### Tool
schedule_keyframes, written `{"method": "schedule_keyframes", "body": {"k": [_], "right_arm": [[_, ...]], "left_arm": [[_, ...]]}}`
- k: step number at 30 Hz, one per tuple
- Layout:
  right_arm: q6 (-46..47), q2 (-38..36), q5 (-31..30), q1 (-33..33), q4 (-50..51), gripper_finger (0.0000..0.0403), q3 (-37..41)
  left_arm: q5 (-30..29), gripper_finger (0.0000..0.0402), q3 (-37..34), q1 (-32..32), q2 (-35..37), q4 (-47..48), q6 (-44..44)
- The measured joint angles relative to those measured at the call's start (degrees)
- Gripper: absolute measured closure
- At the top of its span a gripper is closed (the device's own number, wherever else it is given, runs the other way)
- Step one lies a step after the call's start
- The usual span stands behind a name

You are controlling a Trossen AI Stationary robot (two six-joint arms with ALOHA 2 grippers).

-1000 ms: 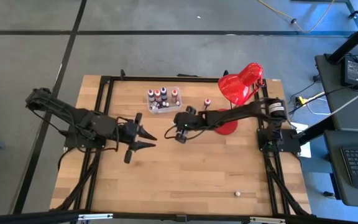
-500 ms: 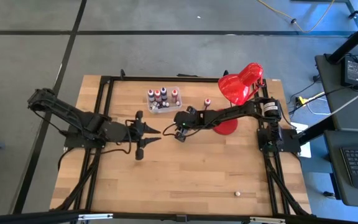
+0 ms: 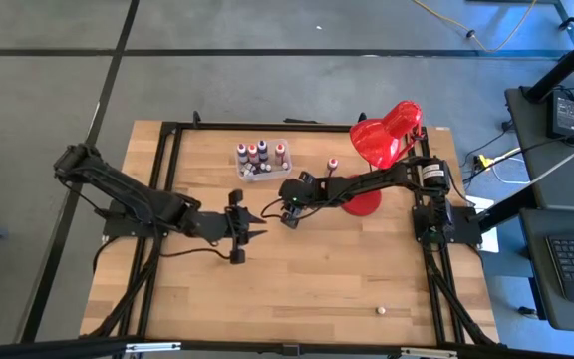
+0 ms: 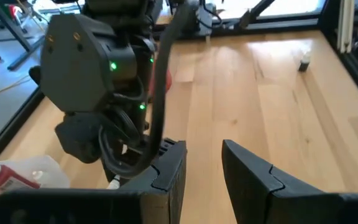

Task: Pick & Place food coloring
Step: Put the small red food coloring bottle into the transparent bin

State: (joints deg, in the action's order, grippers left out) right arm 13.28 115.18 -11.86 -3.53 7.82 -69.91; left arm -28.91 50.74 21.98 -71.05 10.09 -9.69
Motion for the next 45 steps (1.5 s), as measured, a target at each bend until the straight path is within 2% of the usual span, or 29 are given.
{"method": "schedule_keyframes", "body": {"k": [9, 13, 17, 20, 25, 31, 34, 38, 45], "right_arm": [[1.1, -0.4, 0.0, 0.0, 0.9, 0.0265, 0.0], [1.7, -4.6, -0.4, 1.6, 2.8, 0.0263, 0.0], [1.8, -9.2, -0.2, 4.5, 9.9, 0.0263, -0.1], [2.0, -11.5, -0.5, 7.1, 13.0, 0.0263, 0.1], [6.9, -15.3, -0.6, 12.0, 11.8, 0.0263, 5.1], [16.0, -24.4, -8.3, 18.4, 4.4, 0.0263, 15.8], [19.8, -29.0, -11.6, 21.4, 2.5, 0.0263, 19.9], [24.7, -33.5, -16.2, 24.2, 2.7, 0.0263, 23.4], [31.3, -36.0, -17.4, 26.1, 2.8, 0.0263, 26.1]], "left_arm": [[-0.2, 0.0302, 0.0, 0.0, -3.2, 0.0, -0.1], [-2.3, 0.03, 0.0, -0.2, -3.9, 0.4, 0.0], [-1.7, 0.0289, 0.0, -2.1, -4.0, 1.2, -0.1], [0.8, 0.0275, 0.0, -4.4, -4.0, 1.3, 0.0], [7.8, 0.0235, 0.0, -9.1, -4.0, 1.2, 0.0], [14.5, 0.0169, 0.0, -15.0, -5.4, 0.0, 5.2], [17.7, 0.0143, 0.1, -18.1, -8.1, -4.3, 8.3], [18.2, 0.0129, 0.0, -22.3, -13.3, -8.8, 9.4], [24.8, 0.0128, 0.0, -27.4, -20.6, -11.2, 12.5]]}}
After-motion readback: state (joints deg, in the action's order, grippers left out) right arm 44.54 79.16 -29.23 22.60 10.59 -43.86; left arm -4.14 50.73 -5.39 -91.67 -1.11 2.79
